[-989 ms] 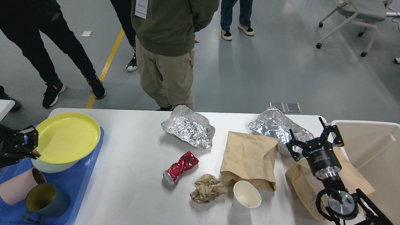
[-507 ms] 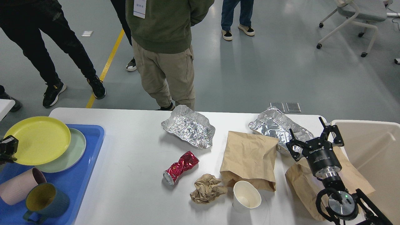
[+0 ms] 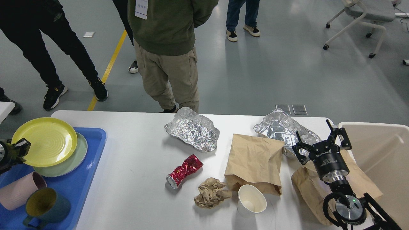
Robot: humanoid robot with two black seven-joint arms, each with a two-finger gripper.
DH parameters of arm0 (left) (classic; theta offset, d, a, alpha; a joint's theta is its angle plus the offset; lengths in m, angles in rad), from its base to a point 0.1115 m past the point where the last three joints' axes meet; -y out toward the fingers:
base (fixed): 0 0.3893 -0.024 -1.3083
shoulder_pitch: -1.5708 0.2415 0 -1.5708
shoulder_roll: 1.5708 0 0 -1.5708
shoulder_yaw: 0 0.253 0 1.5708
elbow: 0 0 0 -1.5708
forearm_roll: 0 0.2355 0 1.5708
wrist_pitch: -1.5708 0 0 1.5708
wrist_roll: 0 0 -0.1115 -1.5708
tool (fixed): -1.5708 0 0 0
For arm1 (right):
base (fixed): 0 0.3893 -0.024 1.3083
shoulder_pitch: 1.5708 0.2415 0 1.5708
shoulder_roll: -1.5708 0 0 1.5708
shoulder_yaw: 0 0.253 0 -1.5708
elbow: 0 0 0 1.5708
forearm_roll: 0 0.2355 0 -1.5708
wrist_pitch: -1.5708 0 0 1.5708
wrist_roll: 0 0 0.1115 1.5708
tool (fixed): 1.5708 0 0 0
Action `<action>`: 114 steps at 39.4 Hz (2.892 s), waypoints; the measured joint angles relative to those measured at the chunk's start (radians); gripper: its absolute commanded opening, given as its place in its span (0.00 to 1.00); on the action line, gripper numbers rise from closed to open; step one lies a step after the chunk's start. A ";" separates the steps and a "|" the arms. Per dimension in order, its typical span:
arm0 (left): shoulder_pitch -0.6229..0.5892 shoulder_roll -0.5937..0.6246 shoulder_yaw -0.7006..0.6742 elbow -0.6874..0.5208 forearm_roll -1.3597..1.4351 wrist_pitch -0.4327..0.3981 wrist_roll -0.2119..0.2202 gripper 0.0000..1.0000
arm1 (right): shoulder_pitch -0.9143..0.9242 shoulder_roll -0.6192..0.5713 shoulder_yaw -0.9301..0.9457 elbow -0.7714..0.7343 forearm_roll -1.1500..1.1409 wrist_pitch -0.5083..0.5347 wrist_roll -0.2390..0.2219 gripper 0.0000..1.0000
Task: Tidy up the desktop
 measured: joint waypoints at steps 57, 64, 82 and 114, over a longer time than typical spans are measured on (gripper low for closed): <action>-0.103 0.051 -0.027 -0.008 -0.001 -0.159 0.006 0.96 | 0.000 0.000 0.000 0.000 0.000 0.000 0.000 1.00; -0.101 0.065 -0.069 -0.009 0.001 -0.164 -0.002 0.96 | 0.000 0.000 0.000 0.000 0.000 0.000 0.000 1.00; 0.116 0.142 -0.892 0.006 0.003 -0.182 -0.010 0.96 | 0.000 0.000 0.000 0.000 0.000 0.000 0.000 1.00; 0.707 -0.437 -2.304 -0.110 0.335 -0.145 -0.270 0.96 | 0.000 -0.001 0.000 0.000 0.000 0.000 0.000 1.00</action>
